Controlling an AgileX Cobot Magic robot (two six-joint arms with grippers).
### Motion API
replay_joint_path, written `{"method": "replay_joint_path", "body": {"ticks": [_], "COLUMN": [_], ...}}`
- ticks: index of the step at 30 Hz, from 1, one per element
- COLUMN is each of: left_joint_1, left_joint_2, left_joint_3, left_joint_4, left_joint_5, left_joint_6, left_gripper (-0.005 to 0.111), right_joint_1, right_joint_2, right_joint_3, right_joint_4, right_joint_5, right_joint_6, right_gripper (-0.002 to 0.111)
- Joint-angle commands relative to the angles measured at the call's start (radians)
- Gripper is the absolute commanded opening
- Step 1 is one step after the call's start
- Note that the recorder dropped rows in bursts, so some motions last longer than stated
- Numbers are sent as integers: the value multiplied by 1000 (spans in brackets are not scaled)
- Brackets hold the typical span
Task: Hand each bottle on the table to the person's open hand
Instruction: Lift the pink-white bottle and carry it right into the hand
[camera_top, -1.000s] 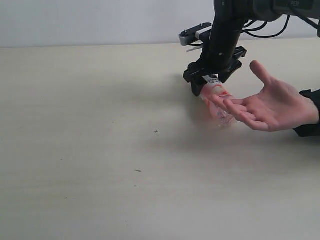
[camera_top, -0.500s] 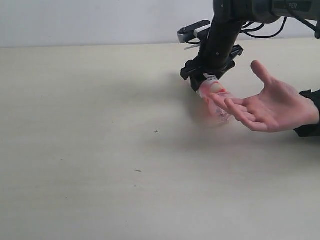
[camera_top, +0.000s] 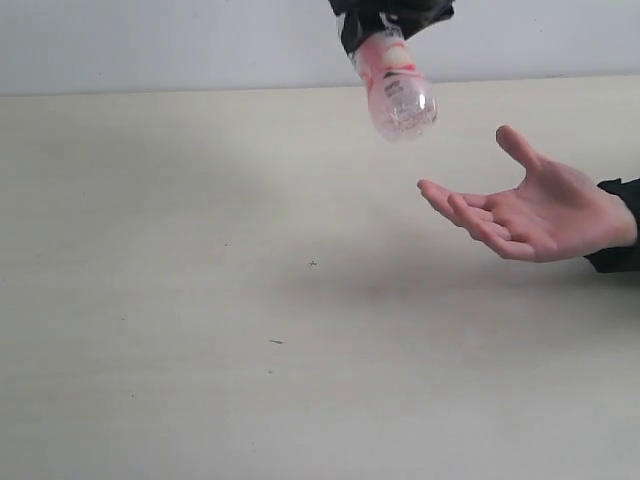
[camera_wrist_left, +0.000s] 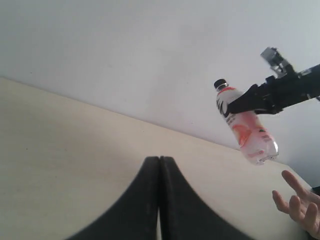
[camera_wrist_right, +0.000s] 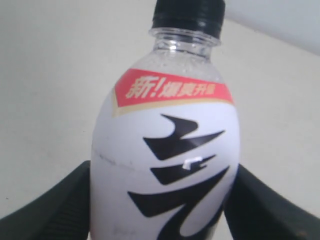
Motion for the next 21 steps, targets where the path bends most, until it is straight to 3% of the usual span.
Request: {"method": "replay_joint_path", "body": {"ticks": [1, 5, 13, 21], "left_joint_1": [3, 3, 3, 3], "left_joint_2": [-7, -7, -7, -7], "left_joint_3": [3, 3, 3, 3], "left_joint_4": [3, 3, 3, 3], "left_joint_5": [-10, -10, -10, -10], "left_joint_6": [5, 5, 5, 5], "left_gripper": [0, 0, 0, 0], "right_joint_1": [1, -1, -4, -13], "right_joint_2": [-93, -142, -222, -310], "right_joint_3": [-20, -20, 22, 234], "right_joint_4": [7, -13, -81, -96], "right_joint_5": [108, 224, 224, 224], "right_joint_6": [-30, -46, 23, 35], "right_gripper": [0, 0, 0, 0]}}
